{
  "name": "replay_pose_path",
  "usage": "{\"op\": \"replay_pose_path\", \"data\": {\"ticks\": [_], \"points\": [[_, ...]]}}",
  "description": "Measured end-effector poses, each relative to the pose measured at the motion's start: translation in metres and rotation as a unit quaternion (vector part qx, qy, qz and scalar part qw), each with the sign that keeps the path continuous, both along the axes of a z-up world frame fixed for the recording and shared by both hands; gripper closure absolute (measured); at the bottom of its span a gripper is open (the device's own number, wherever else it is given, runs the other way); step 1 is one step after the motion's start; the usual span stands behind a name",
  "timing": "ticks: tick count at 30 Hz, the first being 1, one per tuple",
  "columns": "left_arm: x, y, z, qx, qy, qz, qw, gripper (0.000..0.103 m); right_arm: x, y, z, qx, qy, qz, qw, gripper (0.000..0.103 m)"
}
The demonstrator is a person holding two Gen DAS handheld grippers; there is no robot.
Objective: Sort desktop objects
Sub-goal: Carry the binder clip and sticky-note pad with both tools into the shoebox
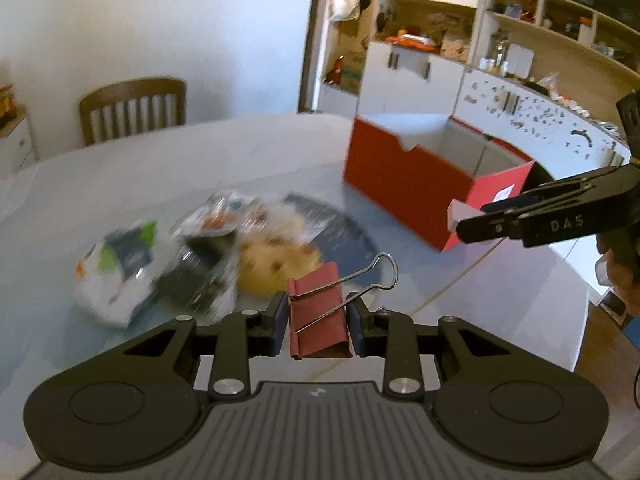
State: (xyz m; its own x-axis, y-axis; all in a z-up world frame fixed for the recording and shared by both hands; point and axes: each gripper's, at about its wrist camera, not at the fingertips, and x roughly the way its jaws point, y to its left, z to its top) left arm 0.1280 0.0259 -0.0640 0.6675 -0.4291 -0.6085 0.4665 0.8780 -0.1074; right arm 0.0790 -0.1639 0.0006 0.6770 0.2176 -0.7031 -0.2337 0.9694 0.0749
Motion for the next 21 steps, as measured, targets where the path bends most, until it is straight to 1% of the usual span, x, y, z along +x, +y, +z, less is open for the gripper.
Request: {"op": "replay_pose_path", "data": {"ticks": [5,12,21], "points": [[0.008,-0.030,0.019,-0.006,-0.016,-0.020,0.9997,0.073,-0.004,-0.020,0.014,0.005,-0.011,-0.014,1.000,0.053],[0.022,-0.069,0.041,-0.017,-0.038,-0.038,0.9984,0.073,-0.002,-0.050,0.030,0.004,-0.031,-0.021,0.999,0.053],[0.040,-0.120,0.059,-0.022,-0.062,-0.048,0.9967,0.073,0.012,-0.090,0.042,0.002,-0.050,-0.018,0.999,0.053]]}}
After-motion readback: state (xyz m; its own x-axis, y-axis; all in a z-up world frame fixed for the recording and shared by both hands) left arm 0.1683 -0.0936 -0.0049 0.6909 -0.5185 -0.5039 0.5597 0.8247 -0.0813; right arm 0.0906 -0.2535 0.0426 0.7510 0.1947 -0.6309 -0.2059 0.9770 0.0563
